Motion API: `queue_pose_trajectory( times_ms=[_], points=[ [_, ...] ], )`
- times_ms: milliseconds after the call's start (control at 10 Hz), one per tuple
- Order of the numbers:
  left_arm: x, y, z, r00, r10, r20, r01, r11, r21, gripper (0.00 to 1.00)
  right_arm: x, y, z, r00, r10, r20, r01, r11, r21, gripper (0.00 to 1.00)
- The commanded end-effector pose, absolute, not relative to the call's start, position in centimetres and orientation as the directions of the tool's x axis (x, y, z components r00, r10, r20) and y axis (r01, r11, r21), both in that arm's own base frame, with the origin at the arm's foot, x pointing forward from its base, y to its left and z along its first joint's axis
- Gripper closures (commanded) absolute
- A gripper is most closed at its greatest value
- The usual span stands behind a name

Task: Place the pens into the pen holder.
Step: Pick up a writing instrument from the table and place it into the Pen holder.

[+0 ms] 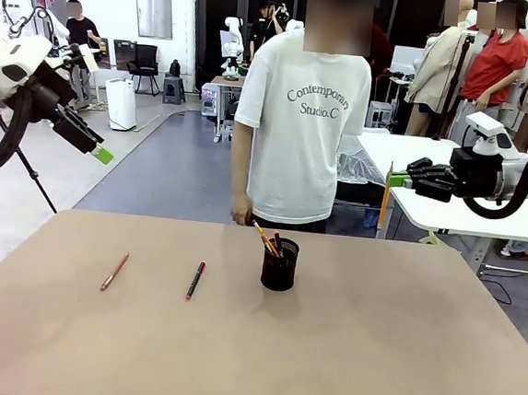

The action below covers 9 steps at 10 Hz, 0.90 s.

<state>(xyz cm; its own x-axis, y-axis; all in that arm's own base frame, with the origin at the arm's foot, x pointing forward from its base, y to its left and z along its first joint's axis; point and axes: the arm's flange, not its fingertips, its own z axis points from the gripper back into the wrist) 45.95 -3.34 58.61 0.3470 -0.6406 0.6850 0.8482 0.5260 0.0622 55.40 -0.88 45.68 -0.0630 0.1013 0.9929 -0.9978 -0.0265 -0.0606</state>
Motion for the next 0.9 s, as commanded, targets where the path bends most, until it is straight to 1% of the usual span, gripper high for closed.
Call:
queue_pose_trajectory(
  times_ms=[0,100,400,500,800],
  points=[
    [46.0,-3.2,58.7,0.342,-0.641,0.687,0.851,0.521,0.062,0.0,56.8,1.9,43.4,-0.084,0.065,0.994,-0.996,-0.01,-0.083,1.0],
    [46.0,-3.2,58.7,0.342,-0.641,0.687,0.851,0.521,0.062,0.0,57.8,3.2,42.2,-0.073,0.05,0.996,-0.997,-0.043,-0.071,1.0],
    [46.0,-3.2,58.7,0.342,-0.641,0.687,0.851,0.521,0.062,0.0,59.2,7.0,39.3,-0.085,0.065,0.994,-0.994,-0.077,-0.08,1.0],
    [46.0,-3.2,58.7,0.342,-0.641,0.687,0.851,0.521,0.062,0.0,60.2,8.2,38.7,-0.1,0.059,0.993,-0.992,-0.086,-0.095,1.0],
    [46.0,-3.2,58.7,0.342,-0.641,0.687,0.851,0.521,0.062,0.0,62.4,10.1,38.1,-0.088,0.006,0.996,-0.993,-0.079,-0.087,1.0]
  ],
)
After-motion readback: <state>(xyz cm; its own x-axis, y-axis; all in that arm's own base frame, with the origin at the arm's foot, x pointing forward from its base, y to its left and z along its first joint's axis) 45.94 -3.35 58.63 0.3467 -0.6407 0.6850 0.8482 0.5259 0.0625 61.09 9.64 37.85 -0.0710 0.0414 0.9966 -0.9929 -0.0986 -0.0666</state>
